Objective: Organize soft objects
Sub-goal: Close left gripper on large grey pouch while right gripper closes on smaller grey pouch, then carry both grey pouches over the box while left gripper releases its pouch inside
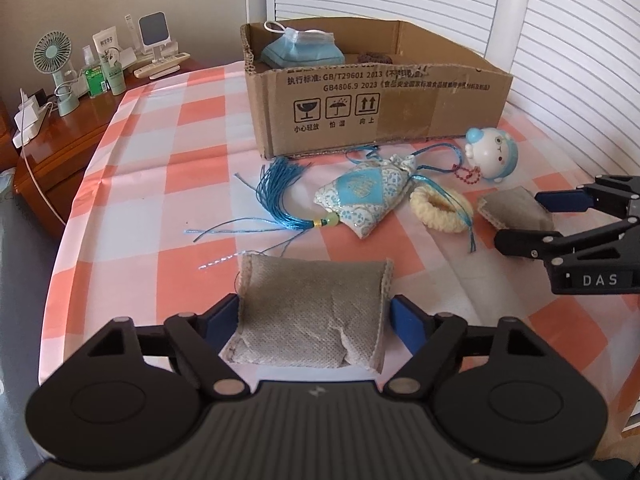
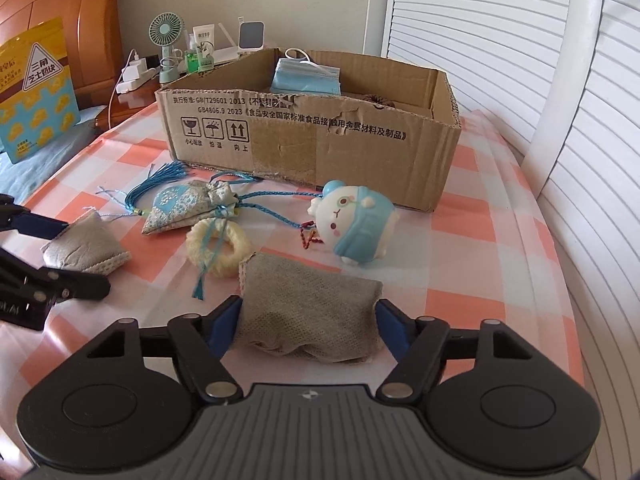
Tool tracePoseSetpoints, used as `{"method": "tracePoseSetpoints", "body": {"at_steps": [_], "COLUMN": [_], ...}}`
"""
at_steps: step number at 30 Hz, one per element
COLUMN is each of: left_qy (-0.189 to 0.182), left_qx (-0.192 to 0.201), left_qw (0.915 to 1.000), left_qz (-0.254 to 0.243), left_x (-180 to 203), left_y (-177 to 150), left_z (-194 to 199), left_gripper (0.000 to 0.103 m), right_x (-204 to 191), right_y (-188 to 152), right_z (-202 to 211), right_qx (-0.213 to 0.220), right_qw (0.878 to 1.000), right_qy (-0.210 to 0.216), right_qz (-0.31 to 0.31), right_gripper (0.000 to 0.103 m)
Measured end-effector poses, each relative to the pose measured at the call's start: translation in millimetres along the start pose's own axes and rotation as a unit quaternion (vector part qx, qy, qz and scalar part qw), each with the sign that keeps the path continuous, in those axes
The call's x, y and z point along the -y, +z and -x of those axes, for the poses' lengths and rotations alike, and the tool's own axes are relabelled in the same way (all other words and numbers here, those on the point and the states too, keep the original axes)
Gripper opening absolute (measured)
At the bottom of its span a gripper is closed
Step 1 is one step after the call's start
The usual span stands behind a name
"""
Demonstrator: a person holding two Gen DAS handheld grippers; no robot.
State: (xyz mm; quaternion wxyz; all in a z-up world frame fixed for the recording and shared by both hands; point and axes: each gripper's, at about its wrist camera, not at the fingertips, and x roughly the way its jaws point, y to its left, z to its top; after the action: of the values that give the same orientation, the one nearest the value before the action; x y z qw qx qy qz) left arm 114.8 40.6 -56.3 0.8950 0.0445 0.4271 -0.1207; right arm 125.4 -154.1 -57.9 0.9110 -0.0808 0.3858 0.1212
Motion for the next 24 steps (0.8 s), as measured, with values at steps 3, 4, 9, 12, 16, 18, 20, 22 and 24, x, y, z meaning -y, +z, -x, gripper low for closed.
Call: {"method": "tracePoseSetpoints", "body": {"at_steps": [3,4,9,12,16,18,20,22,24], "left_qy": [-0.002,-0.003,-0.006,-0.004,-0.001,-0.002,-0.005,-0.007,-0.007], "left_qx": [-0.001,-0.002,-0.001,0.000,0.004,0.007,0.009,0.008,0.008], "left_qw": [1.0000,1.0000,1.0000,1.0000,1.0000,1.0000,0.9999,0.9998,0.9997], "left_qz": [-0.001,-0.002,-0.002,-0.003,-0.001,-0.002,-0.006,-0.014,-0.023], "left_x": [-0.3,-0.1,0.2,1.6,3.8,3.6,2.7,2.7,3.2], "left_y": [-0.8,-1.2,-2.2,-0.6,1.5,2.1,2.5,3.1,3.8], "left_z": [3.4,4.4,3.5,-0.5,-1.3,1.4,4.8,8.8,13.4], "left_gripper": [0.069,0.068,0.073,0.080,0.072,0.063,0.056,0.050,0.047], "right_x": [-1.6,-1.7,2.4,3.3,1.7,-3.2,-5.4,-4.8,-4.1], "right_y": [-5.1,-7.0,-15.1,-15.7,-13.7,-12.2,-11.8,-10.8,-10.3], "right_z": [7.2,10.0,21.3,20.3,14.1,12.6,14.6,17.8,21.9], "right_qx": [-0.005,-0.007,-0.015,-0.015,-0.013,-0.016,-0.015,-0.013,-0.010], "right_qw": [1.000,1.000,1.000,1.000,1.000,1.000,1.000,1.000,1.000], "right_qy": [0.002,0.004,0.012,0.006,0.010,-0.001,-0.001,0.001,0.003], "right_qz": [0.005,0.005,-0.003,-0.011,-0.019,-0.006,0.001,0.000,-0.001], "right_gripper": [0.071,0.070,0.082,0.090,0.092,0.078,0.070,0.064,0.057]}}
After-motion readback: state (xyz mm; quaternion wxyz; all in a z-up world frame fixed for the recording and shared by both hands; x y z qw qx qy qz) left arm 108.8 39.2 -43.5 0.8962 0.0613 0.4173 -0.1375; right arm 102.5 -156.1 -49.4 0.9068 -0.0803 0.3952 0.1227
